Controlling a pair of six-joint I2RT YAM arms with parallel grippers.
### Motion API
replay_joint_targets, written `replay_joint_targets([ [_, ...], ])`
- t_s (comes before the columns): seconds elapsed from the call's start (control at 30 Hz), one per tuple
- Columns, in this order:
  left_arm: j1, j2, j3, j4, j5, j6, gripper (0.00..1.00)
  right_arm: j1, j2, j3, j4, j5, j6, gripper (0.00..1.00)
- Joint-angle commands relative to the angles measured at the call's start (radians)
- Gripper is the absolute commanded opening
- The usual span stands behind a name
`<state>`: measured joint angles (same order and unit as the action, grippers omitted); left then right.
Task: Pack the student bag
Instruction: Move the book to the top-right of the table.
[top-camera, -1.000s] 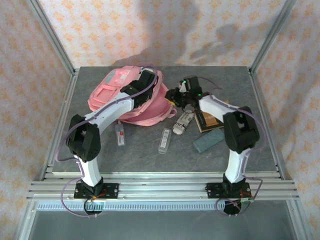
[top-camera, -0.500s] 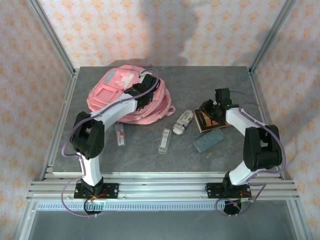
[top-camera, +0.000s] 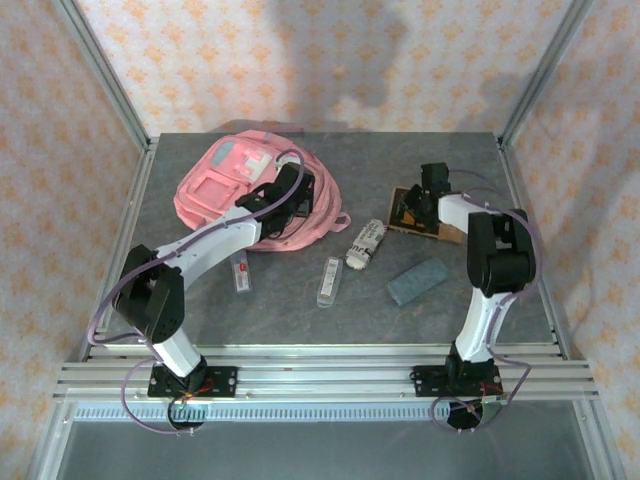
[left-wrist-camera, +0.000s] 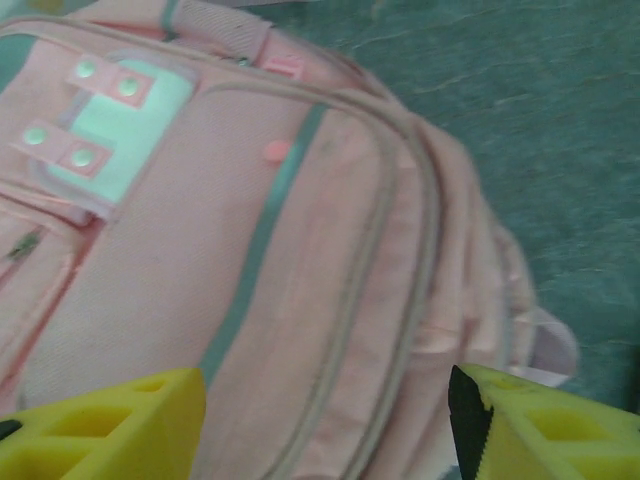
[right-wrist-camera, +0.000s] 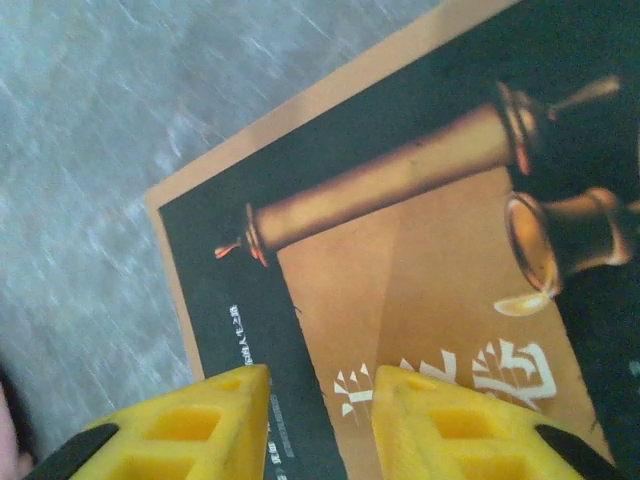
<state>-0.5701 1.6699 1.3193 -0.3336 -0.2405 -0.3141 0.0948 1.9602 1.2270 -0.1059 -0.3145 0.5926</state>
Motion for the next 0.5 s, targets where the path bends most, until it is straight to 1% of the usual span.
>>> replay_joint_targets([
  [0.0, -0.004, 0.016, -0.001, 0.054, 0.09, -0.035, 0.68, 0.033, 0.103, 0.058, -0.046, -0.032, -0.02, 0.32],
  [0.1, -0.004, 0.075, 0.061, 0.051, 0.125, -0.037, 0.68, 0.081, 0.138, 0.108, -0.06, -0.066, -0.073, 0.32],
  [0.17, -0.005, 0.118, 0.111, 0.049, 0.147, -0.039, 0.68, 0.109, 0.153, 0.127, -0.064, -0.11, -0.115, 0.32],
  [0.27, -0.005, 0.187, 0.202, 0.032, 0.168, -0.042, 0.68, 0.132, 0.161, 0.134, -0.087, -0.134, -0.162, 0.31],
  [0.37, -0.005, 0.266, 0.287, 0.016, 0.194, -0.04, 0.68, 0.139, 0.13, 0.113, -0.1, -0.138, -0.189, 0.31],
  [0.47, -0.005, 0.346, 0.387, -0.013, 0.236, -0.039, 0.69, 0.138, 0.052, 0.076, -0.102, -0.123, -0.198, 0.34],
])
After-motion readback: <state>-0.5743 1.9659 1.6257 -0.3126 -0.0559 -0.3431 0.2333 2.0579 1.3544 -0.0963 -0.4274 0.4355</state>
